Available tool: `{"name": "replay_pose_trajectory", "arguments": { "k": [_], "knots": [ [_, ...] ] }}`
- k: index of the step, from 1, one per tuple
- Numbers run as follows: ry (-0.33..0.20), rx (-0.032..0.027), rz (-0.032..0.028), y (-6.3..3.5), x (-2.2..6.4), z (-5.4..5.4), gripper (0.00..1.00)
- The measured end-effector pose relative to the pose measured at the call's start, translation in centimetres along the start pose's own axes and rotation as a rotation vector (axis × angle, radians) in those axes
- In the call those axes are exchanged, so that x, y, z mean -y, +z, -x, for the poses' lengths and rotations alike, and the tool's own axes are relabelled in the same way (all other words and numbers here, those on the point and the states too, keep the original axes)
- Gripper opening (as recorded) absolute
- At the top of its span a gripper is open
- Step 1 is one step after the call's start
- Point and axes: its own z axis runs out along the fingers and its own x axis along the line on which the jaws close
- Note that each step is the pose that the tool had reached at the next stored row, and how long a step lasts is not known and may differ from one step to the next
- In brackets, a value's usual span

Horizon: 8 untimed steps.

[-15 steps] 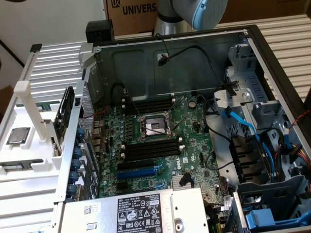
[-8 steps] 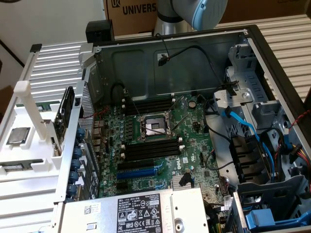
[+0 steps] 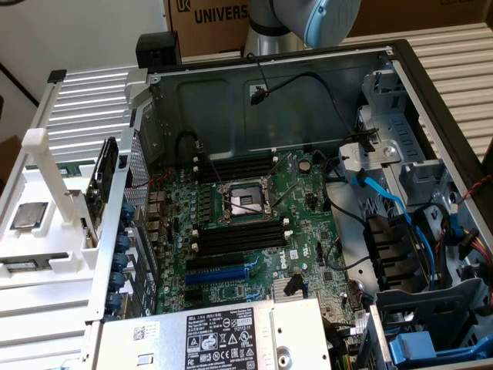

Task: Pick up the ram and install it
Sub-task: 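Pick up the ram and move it above insertion slot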

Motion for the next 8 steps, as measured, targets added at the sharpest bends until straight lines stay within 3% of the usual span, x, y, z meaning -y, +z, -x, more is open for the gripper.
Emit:
{"name": "replay_pose_trajectory", "arguments": {
  "k": [7, 8],
  "knots": [
    [-0.129, -0.0037, -0.0034, 0.37, 0.01, 0.01, 0.10],
    [-0.184, -0.0043, -0.0062, 0.53, 0.01, 0.01, 0.10]
  ]
}}
